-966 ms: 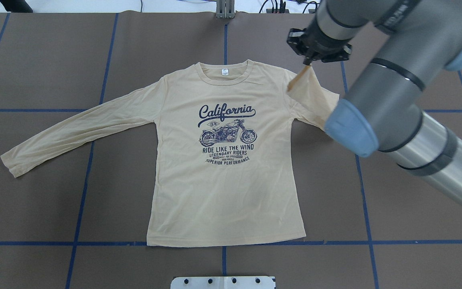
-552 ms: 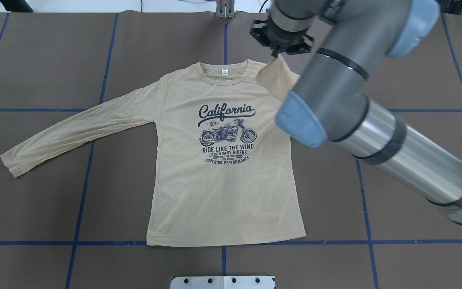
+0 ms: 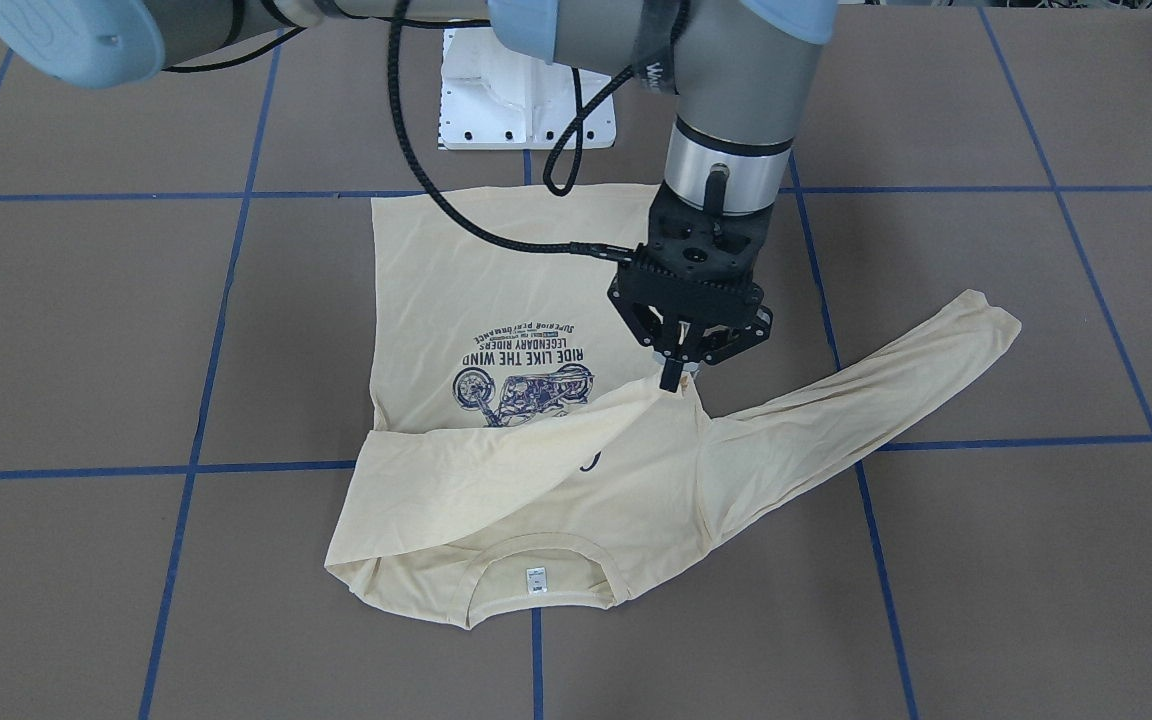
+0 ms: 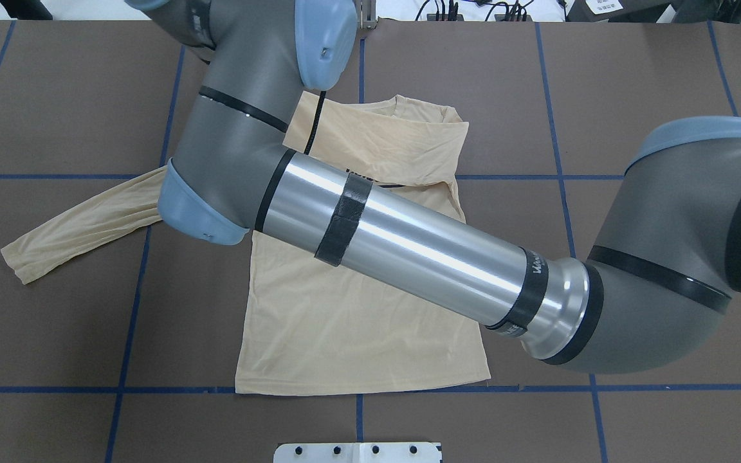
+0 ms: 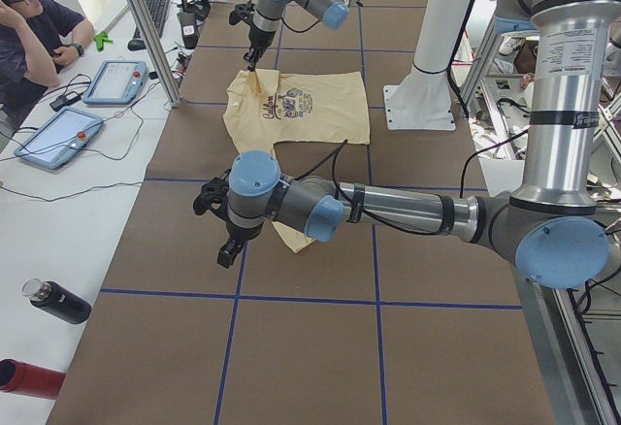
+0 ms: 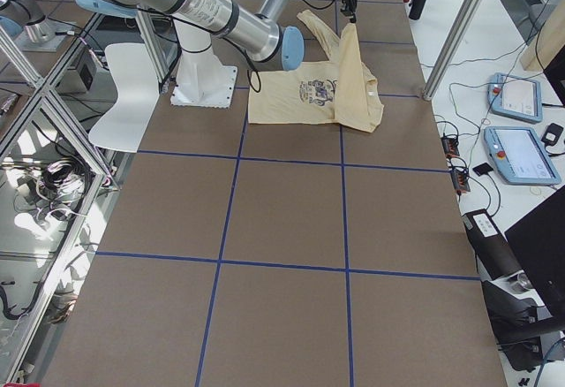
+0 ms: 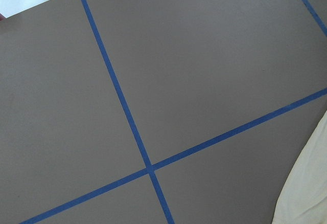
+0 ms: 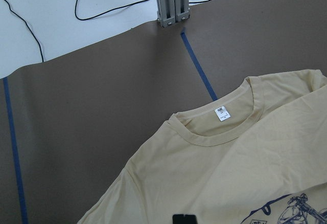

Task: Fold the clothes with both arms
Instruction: 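Lift the sleeve with the right gripper and carry it across the shirt body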

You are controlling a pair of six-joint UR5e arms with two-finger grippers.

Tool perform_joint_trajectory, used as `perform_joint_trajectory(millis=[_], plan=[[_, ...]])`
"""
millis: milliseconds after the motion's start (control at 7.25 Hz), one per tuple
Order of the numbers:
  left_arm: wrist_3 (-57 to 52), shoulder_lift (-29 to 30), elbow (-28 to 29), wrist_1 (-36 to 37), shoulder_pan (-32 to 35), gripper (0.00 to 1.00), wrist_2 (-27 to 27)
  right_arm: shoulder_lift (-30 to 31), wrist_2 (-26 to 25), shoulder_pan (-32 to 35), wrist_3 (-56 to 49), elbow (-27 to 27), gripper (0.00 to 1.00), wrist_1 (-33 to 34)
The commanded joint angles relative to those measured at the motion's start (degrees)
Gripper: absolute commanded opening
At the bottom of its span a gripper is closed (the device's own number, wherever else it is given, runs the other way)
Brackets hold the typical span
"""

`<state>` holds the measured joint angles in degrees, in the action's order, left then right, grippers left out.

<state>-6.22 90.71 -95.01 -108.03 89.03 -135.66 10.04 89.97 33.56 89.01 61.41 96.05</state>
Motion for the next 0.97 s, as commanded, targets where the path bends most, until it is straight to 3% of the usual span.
perform_joint_trajectory(millis=[0, 138, 552, 690, 828], plan=[[0.07, -0.01, 0.18, -0.34, 0.00, 1.00, -0.65, -4.30, -2.51, -2.10, 4.32, -9.85, 0.57, -7.17], [0.07, -0.01, 0.17, -0.42, 0.00, 1.00, -0.65, -5.02, -2.52, -2.27, 6.16, -10.60, 0.94, -7.98], [0.24, 0.08, 0.26, -0.42, 0.00, 1.00, -0.74, -6.96, -1.99, -1.31, 6.53, -10.69, 0.96, -8.34], [0.16, 0.17, 0.18, -0.42, 0.00, 1.00, -0.74, -7.05, -0.25, -0.18, 6.44, -10.52, 0.97, -8.34], [-0.02, 0.26, -0.43, -0.69, 0.00, 1.00, -0.66, -6.79, 5.95, 2.62, 5.22, -10.17, 0.98, -8.16]])
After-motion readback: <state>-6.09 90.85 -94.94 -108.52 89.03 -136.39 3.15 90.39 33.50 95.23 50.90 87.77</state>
